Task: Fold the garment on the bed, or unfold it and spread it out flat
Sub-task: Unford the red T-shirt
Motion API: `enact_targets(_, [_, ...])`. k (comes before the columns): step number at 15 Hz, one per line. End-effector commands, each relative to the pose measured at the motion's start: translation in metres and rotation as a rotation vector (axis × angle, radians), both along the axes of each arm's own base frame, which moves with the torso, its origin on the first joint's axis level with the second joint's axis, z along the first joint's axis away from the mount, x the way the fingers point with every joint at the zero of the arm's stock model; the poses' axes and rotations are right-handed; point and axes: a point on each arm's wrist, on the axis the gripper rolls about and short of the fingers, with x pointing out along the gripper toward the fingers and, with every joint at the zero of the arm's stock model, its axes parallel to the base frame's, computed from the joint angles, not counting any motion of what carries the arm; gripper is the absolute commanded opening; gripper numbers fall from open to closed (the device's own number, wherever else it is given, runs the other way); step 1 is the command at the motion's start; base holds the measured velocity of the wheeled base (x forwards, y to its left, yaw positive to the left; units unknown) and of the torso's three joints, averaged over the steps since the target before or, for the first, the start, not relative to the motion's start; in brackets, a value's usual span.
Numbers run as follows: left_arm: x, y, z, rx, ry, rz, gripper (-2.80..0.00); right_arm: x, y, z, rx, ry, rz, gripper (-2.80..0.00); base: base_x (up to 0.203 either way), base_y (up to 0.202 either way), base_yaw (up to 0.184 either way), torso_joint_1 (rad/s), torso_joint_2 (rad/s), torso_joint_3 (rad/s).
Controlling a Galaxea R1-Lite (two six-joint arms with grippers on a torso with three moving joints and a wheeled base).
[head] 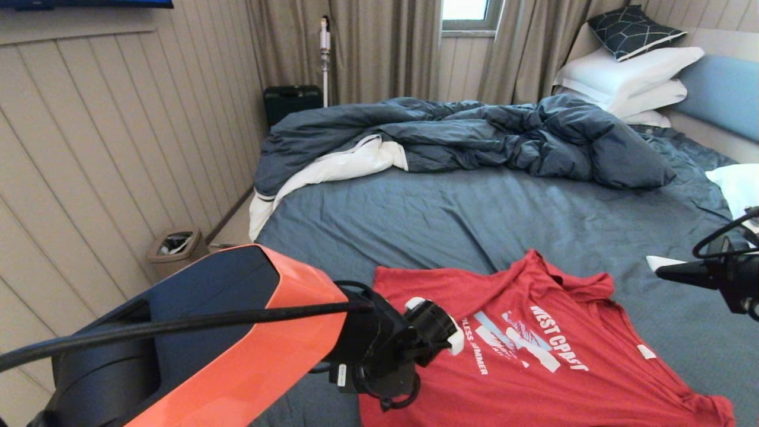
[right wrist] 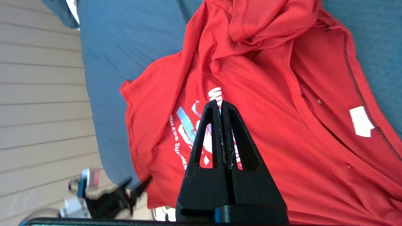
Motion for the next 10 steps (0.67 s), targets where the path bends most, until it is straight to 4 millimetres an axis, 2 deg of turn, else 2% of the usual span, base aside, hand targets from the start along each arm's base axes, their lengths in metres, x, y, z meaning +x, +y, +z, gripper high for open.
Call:
enact_targets(1, [0.004, 0.001, -0.004, 0.005, 0.000, 0.003, 0.00, 0.000, 0.000, 0.000, 0.005, 0.000, 0.003, -2.80, 0.000, 0.000, 0.000, 0.000, 0.00, 0.000])
enact_targets(3, [0.015, 0.003, -0.003, -0.014, -0.019, -0.009, 0.00, -0.001, 0.001, 0.000, 0.007, 0.002, 0.002, -2.80, 0.000, 0.000, 0.000, 0.000, 0.00, 0.000])
enact_targets(5, [0.014, 0.003, -0.003, -0.011, -0.016, -0.012, 0.00, -0.002, 0.002, 0.000, 0.007, 0.001, 0.002, -2.80, 0.000, 0.000, 0.000, 0.000, 0.00, 0.000])
enact_targets(10, [-0.008, 0.002, 0.011, -0.050, 0.088, 0.012, 0.00, -0.002, -0.001, 0.002, 0.001, -0.006, -0.004, -2.80, 0.000, 0.000, 0.000, 0.000, 0.00, 0.000])
